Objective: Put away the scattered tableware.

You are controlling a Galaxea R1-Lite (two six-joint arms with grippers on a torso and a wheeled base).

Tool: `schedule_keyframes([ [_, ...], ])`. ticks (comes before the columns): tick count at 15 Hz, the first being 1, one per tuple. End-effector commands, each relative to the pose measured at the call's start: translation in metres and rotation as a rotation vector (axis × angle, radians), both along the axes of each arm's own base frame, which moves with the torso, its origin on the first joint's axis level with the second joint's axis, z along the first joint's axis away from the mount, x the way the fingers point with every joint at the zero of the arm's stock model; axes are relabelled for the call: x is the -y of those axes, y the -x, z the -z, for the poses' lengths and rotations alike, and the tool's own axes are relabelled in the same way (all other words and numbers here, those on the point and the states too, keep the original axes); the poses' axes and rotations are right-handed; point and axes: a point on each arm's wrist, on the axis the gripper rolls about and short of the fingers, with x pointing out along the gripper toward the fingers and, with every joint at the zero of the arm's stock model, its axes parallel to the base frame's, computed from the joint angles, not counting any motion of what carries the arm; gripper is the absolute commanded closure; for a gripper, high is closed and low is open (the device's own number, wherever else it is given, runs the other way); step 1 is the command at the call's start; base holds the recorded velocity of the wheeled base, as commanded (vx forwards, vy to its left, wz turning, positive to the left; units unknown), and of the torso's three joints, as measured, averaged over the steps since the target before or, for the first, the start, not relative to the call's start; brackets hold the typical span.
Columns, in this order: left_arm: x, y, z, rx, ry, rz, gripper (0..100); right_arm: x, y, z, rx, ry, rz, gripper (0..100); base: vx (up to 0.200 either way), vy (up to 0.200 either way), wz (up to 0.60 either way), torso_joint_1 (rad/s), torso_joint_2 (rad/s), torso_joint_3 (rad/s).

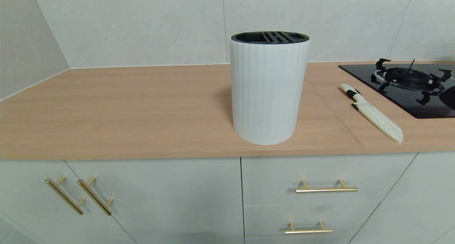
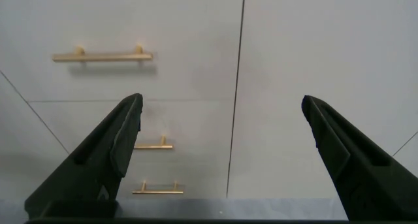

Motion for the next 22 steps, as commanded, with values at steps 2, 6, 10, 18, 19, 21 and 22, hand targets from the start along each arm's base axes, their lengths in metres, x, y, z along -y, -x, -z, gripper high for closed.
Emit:
schedule_keyframes([
  [2, 0.0, 0.0, 0.0, -0.001, 0.0, 0.0, 0, 0.0, -0.0001, -0.0001, -0.001, 0.0, 0.0, 0, 0.0, 0.0, 0.0, 0.181, -0.47, -0.288],
  [6, 0.0, 0.0, 0.0, -0.001, 0.0, 0.0, 0, 0.0, -0.0001, -0.0001, -0.001, -0.002, 0.0, 0, 0.0, 0.0, 0.0, 0.196, -0.47, -0.282],
  [10, 0.0, 0.0, 0.0, -0.001, 0.0, 0.0, 0, 0.0, -0.0001, -0.0001, -0.001, 0.0, 0.0, 0, 0.0, 0.0, 0.0, 0.215, -0.49, -0.277],
  [18, 0.0, 0.0, 0.0, -0.001, 0.0, 0.0, 0, 0.0, -0.0001, -0.0001, -0.001, -0.002, 0.0, 0, 0.0, 0.0, 0.0, 0.249, -0.53, -0.288],
  [19, 0.0, 0.0, 0.0, -0.001, 0.0, 0.0, 0, 0.0, -0.0001, -0.0001, -0.001, -0.002, 0.0, 0, 0.0, 0.0, 0.0, 0.276, -0.57, -0.3],
  [21, 0.0, 0.0, 0.0, -0.001, 0.0, 0.0, 0, 0.0, -0.0001, -0.0001, -0.001, -0.002, 0.0, 0, 0.0, 0.0, 0.0, 0.271, -0.58, -0.31],
  [22, 0.0, 0.0, 0.0, -0.001, 0.0, 0.0, 0, 0.0, -0.0001, -0.0001, -0.001, -0.002, 0.0, 0, 0.0, 0.0, 0.0, 0.276, -0.59, -0.32],
])
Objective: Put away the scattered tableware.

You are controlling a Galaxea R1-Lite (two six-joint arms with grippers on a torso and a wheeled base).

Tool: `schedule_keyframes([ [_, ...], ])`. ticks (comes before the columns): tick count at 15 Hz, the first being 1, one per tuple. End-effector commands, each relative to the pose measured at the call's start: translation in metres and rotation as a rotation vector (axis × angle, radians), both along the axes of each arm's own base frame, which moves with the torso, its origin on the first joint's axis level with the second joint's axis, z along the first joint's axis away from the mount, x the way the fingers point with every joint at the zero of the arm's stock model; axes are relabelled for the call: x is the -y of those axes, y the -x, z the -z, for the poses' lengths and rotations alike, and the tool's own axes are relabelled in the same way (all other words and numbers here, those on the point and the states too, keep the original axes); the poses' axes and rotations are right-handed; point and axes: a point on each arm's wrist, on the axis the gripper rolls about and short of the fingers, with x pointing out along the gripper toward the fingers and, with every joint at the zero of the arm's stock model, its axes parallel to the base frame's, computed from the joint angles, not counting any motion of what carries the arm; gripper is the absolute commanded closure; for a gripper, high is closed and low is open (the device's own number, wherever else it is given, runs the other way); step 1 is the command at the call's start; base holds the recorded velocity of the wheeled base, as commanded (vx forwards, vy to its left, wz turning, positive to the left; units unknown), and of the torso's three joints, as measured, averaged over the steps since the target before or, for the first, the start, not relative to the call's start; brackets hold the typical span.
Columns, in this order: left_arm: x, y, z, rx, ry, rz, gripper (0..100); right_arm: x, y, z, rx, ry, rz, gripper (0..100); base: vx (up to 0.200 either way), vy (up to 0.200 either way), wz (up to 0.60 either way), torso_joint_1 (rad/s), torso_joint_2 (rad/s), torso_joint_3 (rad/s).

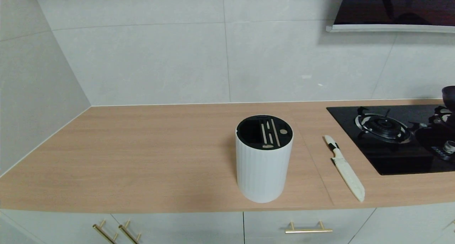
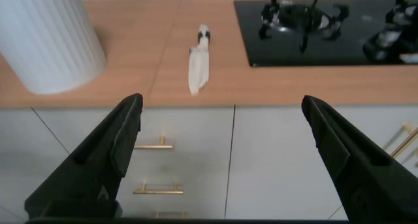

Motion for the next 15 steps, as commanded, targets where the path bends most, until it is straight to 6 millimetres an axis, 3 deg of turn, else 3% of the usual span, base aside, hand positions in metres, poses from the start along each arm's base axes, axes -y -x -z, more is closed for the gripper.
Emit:
schedule_keyframes([
  [1, 0.0, -0.0001, 0.0, 0.0, 0.0, 0.0, 0, 0.0, -0.0001, -0.0001, -0.001, 0.0, 0.0, 0, 0.0, 0.0, 0.0, 0.29, -0.61, -0.315],
  [7, 0.0, -0.0001, 0.0, 0.0, 0.0, 0.0, 0, 0.0, -0.0001, -0.0001, -0.001, 0.0, 0.0, 0, 0.0, 0.0, 0.0, 0.223, -0.45, -0.227],
  [15, 0.0, -0.0001, 0.0, 0.0, -0.001, 0.0, 0, 0.0, -0.0002, -0.0001, -0.003, 0.002, 0.0, 0, 0.0, 0.0, 0.0, 0.008, -0.01, -0.008],
])
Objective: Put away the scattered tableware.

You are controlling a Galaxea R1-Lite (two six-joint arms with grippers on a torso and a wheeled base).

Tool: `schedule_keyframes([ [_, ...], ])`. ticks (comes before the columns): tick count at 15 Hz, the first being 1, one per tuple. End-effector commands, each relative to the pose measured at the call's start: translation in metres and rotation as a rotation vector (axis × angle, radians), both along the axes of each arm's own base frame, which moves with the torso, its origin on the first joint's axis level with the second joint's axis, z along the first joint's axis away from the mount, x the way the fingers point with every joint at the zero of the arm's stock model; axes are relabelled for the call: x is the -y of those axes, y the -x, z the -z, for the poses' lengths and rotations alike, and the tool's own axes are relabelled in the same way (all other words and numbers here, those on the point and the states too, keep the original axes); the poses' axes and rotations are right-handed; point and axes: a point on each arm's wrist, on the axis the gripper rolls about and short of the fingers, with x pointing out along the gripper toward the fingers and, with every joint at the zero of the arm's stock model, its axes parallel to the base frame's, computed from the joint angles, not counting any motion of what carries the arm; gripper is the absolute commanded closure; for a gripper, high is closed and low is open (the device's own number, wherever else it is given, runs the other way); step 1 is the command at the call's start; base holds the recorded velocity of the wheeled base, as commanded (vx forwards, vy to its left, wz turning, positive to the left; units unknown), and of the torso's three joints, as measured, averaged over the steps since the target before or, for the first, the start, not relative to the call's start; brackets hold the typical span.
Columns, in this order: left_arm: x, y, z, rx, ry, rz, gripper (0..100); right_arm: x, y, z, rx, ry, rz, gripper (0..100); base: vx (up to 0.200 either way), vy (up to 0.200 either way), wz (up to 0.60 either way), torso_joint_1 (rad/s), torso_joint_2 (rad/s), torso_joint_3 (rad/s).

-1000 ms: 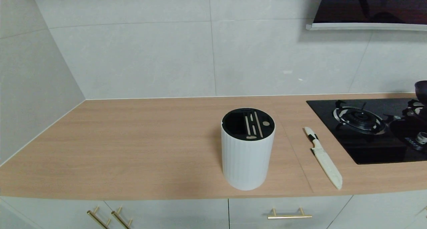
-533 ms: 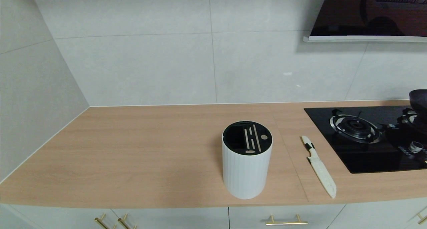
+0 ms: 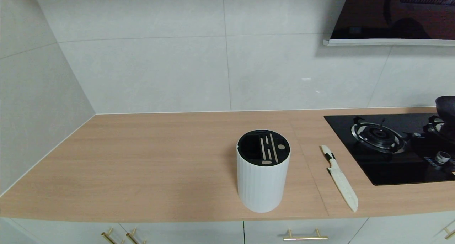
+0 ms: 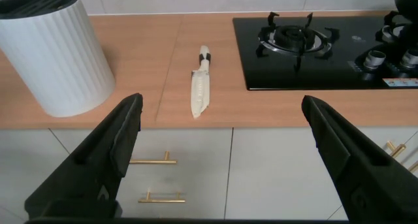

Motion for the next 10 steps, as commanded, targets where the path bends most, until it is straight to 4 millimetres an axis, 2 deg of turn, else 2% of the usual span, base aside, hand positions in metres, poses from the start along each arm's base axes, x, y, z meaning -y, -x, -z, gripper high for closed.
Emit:
schedule_keyframes([
  [1, 0.0, 0.0, 0.0, 0.0, -0.001, -0.001, 0, 0.0, 0.0, 0.0, -0.002, -0.002, 0.0, 0, 0.0, 0.0, 0.0, 0.0, 0.0, 0.0],
  [8, 0.0, 0.0, 0.0, 0.0, -0.001, -0.001, 0, 0.0, 0.0, -0.001, 0.003, 0.021, 0.0, 0, 0.0, 0.0, 0.0, 0.0, 0.0, 0.0],
  [9, 0.0, 0.0, 0.0, 0.0, -0.001, -0.001, 0, 0.0, 0.003, -0.014, 0.067, 0.014, -0.004, 0, 0.0, 0.0, 0.0, 0.0, 0.0, 0.0],
  [10, 0.0, 0.0, 0.0, 0.0, -0.001, -0.001, 0, 0.0, 0.008, -0.038, 0.118, 0.008, -0.046, 0, 0.0, 0.0, 0.0, 0.0, 0.0, 0.0],
])
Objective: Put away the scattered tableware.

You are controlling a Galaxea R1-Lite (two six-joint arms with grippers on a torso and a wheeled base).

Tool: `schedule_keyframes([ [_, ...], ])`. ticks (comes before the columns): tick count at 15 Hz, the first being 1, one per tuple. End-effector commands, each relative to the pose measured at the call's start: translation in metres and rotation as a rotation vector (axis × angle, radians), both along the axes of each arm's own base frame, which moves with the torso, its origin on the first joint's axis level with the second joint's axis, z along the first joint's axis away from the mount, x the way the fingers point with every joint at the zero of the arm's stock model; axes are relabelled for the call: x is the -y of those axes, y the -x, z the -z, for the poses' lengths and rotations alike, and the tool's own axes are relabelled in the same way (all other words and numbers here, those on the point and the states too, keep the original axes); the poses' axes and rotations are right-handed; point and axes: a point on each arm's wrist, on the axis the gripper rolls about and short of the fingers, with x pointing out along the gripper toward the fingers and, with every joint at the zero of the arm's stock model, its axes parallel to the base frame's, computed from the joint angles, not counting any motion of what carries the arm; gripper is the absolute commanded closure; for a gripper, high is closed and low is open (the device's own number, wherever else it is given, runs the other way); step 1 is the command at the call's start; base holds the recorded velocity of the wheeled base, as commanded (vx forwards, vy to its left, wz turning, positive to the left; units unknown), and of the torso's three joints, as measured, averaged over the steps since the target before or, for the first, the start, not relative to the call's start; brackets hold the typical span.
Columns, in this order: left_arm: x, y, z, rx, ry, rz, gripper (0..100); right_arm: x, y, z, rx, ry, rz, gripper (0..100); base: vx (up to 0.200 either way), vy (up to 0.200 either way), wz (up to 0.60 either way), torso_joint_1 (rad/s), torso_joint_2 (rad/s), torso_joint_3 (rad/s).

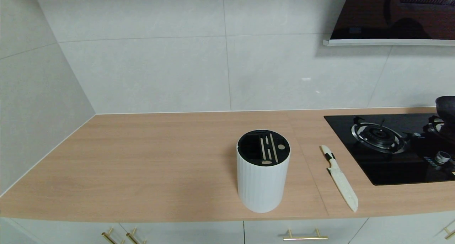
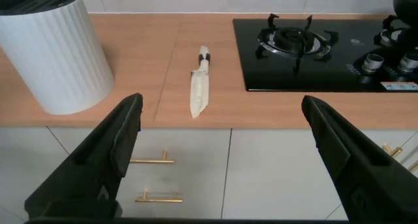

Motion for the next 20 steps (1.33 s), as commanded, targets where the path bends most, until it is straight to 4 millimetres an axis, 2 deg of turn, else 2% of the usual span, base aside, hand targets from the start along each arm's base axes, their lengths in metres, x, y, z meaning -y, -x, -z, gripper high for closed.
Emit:
schedule_keyframes([
  [1, 0.0, 0.0, 0.0, 0.0, 0.0, 0.0, 0, 0.0, 0.003, -0.029, 0.059, -0.005, -0.042, 0, 0.0, 0.0, 0.0, 0.0, 0.0, 0.0],
  [6, 0.0, 0.0, 0.0, 0.0, 0.0, 0.0, 0, -0.002, -0.035, -0.055, -0.193, -0.001, -0.13, 0, 0.0, 0.0, 0.0, 0.0, 0.0, 0.0],
  [9, 0.0, 0.0, 0.0, 0.0, 0.0, 0.0, 0, -0.006, -0.065, -0.077, -0.287, 0.003, -0.184, 0, 0.0, 0.0, 0.0, 0.0, 0.0, 0.0],
  [11, 0.0, 0.0, 0.0, 0.0, 0.0, 0.0, 0, -0.01, -0.086, -0.083, -0.339, 0.009, -0.219, 0, 0.0, 0.0, 0.0, 0.0, 0.0, 0.0],
  [15, 0.0, 0.0, 0.0, 0.0, 0.0, 0.0, 0, -0.02, -0.145, -0.075, -0.447, 0.015, -0.22, 0, 0.0, 0.0, 0.0, 0.0, 0.0, 0.0],
  [20, 0.0, 0.0, 0.0, 0.0, 0.0, 0.0, 0, -0.028, -0.203, -0.05, -0.526, 0.022, -0.214, 0, 0.0, 0.0, 0.0, 0.0, 0.0, 0.0],
])
